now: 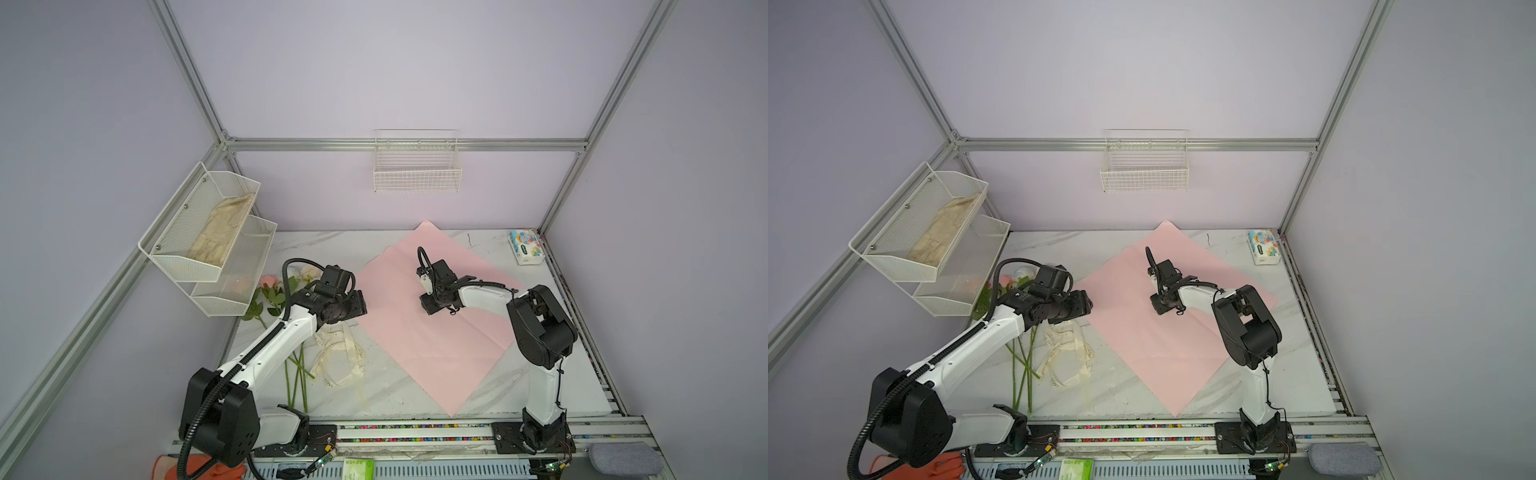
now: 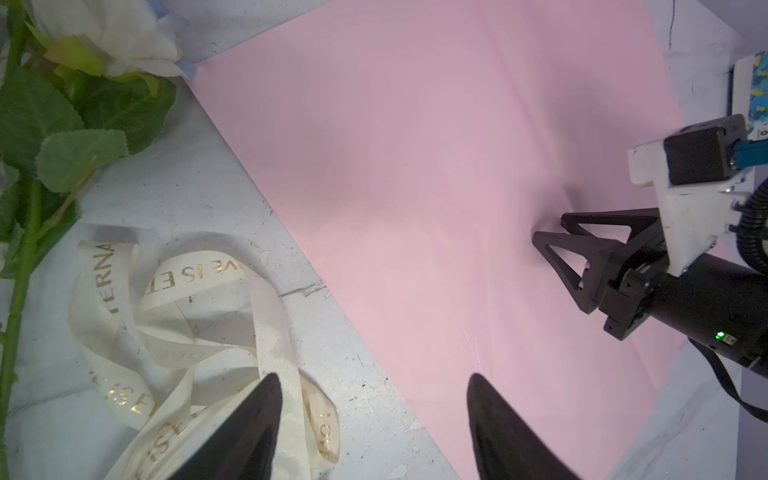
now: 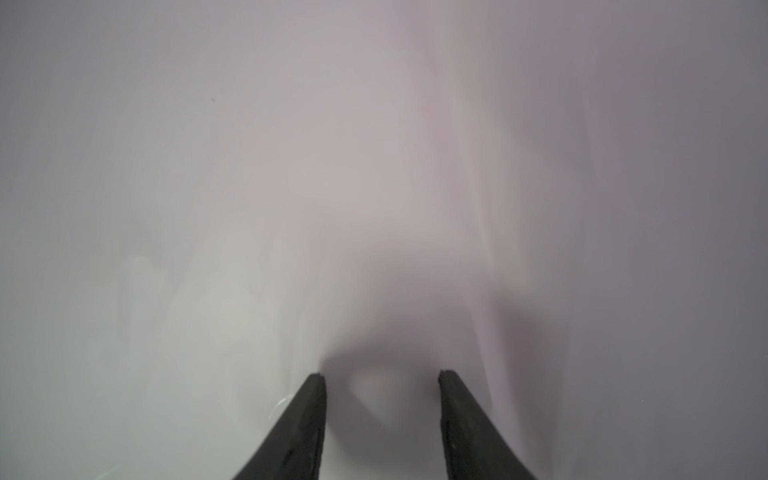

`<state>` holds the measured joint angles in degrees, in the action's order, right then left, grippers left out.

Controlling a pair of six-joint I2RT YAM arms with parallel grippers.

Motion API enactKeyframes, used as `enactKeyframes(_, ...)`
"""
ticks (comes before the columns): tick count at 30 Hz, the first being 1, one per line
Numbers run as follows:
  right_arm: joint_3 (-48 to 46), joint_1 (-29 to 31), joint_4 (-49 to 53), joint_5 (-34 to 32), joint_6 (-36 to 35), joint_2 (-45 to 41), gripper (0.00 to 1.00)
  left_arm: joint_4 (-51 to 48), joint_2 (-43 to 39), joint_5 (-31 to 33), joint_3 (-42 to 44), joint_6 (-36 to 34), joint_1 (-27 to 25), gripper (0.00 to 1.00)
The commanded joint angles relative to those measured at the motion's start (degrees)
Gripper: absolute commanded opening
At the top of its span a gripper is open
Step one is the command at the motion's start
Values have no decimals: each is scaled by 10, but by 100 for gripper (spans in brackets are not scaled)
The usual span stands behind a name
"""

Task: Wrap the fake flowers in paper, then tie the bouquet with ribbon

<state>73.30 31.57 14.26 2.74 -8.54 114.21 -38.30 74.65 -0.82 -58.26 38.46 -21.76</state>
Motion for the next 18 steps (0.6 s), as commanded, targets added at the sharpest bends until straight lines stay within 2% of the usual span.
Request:
enactKeyframes(1,-5,-3,37,22,-68,54,47,21,-30,6,-5,-8,5,70)
enactKeyframes(5,1,-3,29,22,-80,57,46,7,-29,23,-17,-24,12,70)
enactKeyframes(9,10,-3,41,15,-66,9,47,9,-20,16,-23,-34,22,70)
enactKeyframes(11,17,-9,36,23,-25,-26,50,25,-9,4,-25,-47,27,71)
enactKeyframes(13,14,-23,26,22,30,-53,52,63,17,-43,-30,-68,33,72)
enactKeyframes(15,-5,-50,17,9,99,-76,55,79,68,-79,-66,-92,37,72)
enactKeyframes(18,-48,-123,2,28,174,-104,57,76,171,-122,-152,-124,37,71)
